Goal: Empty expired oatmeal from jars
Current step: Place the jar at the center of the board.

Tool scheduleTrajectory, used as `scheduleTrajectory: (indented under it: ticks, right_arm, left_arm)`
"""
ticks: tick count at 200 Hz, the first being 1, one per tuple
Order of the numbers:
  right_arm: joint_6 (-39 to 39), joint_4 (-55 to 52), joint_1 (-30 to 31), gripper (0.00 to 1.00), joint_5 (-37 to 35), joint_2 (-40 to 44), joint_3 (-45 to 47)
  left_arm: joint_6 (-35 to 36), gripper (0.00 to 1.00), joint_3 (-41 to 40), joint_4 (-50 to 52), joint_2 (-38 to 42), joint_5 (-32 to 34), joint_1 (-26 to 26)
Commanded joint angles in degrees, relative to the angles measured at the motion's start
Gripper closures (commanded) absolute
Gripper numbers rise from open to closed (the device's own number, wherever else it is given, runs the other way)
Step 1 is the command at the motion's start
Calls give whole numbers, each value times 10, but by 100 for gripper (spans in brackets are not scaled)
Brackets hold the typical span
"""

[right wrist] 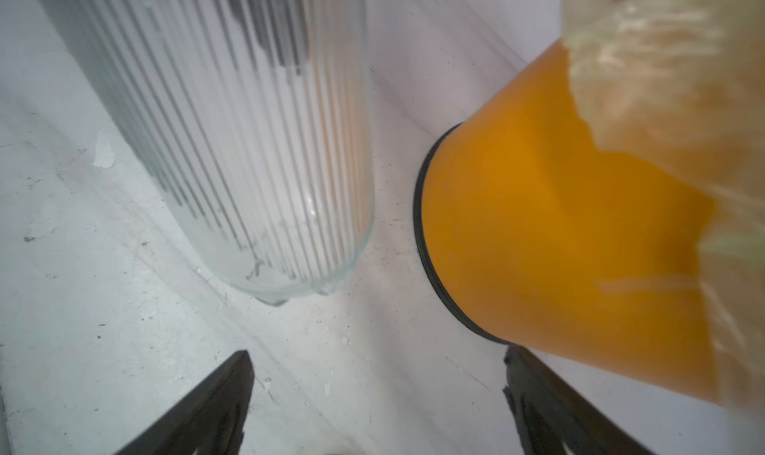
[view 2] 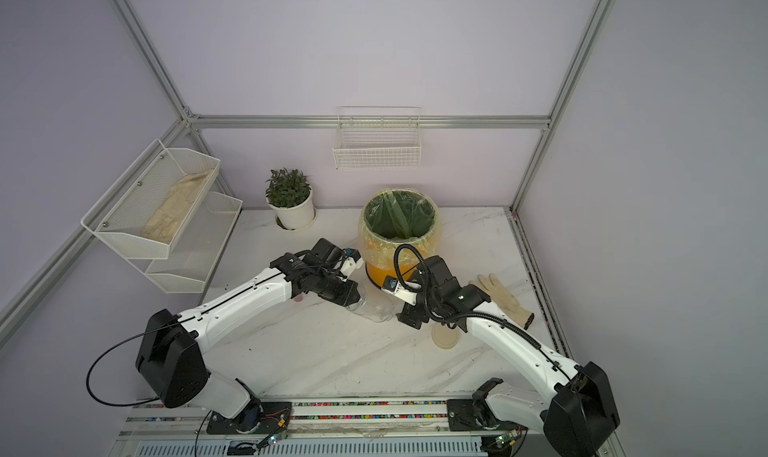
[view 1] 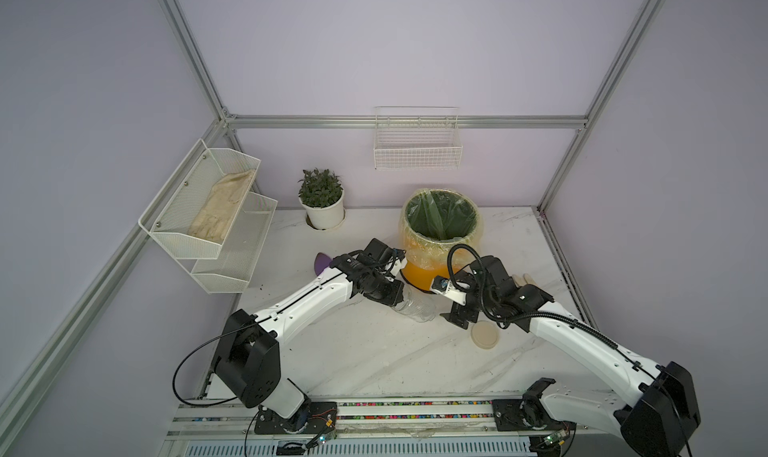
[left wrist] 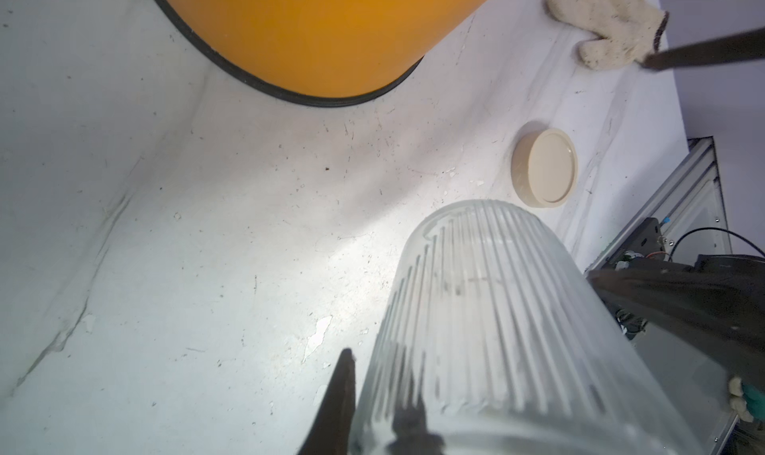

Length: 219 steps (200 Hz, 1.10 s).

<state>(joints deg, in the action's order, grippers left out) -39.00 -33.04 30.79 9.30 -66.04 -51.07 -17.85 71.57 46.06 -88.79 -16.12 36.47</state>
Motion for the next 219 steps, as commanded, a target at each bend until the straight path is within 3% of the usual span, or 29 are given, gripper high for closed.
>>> scheduleTrajectory:
  ticks: [1, 38, 96, 191, 204, 213, 219]
  right_arm:
    - [30, -46, -31, 3, -39, 6, -11]
    - [51, -77, -111, 3, -15, -1, -26]
    - [105, -87, -172, 3, -4, -4, -45]
    - [140, -87, -253, 3, 36, -31, -59]
    - [140, -86, -256, 3, 39, -33, -55]
    - [140, -86, -258, 3, 40, -33, -53]
    - [140, -85, -258, 3, 41, -34, -53]
  left_arm:
    - [11, 100, 42, 30, -2, 18, 3]
    - [17, 100, 78, 85, -37, 65, 14]
    - [18, 100, 187, 218, -137, 196, 56]
    - [-2, 100, 238, 267, -209, 304, 101]
    - [-2, 89, 244, 268, -211, 308, 107]
    - [-3, 72, 247, 269, -212, 317, 114]
    - [-3, 69, 247, 268, -213, 317, 116]
